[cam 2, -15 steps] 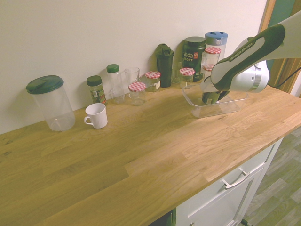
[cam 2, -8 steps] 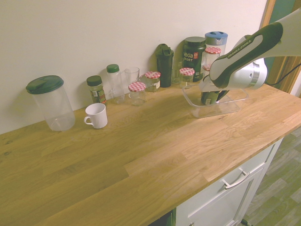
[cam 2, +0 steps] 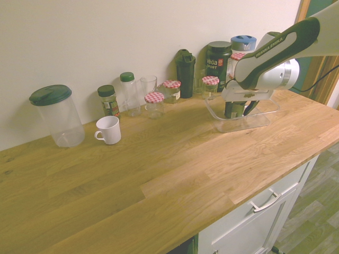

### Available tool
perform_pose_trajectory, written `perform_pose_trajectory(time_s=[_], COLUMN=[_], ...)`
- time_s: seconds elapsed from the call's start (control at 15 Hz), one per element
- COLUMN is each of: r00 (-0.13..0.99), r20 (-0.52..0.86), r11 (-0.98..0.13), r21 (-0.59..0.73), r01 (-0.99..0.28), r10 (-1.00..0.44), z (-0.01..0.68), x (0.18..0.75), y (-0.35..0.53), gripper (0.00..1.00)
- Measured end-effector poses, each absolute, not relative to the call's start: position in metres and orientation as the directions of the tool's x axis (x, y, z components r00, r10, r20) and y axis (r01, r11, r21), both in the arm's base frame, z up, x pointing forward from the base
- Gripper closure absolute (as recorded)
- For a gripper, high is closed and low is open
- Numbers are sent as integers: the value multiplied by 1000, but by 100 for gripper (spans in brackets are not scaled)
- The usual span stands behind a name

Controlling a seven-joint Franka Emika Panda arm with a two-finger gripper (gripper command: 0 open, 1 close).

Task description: Put the cereal into the container

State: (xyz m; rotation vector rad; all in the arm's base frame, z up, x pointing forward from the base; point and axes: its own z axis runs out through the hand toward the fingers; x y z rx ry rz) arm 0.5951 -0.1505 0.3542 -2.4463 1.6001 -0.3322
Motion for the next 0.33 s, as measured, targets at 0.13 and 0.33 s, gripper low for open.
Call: perform_pose_trajectory(time_s=[0.13, 0.33], r00=[391, 403], r20=[67, 77], r11=[-392, -404], r21=[-300, -342], r01=[-870, -848], r10=[-918, -912], z=[379, 436], x=[596, 591], y=[-146, -129], gripper=[0, 0])
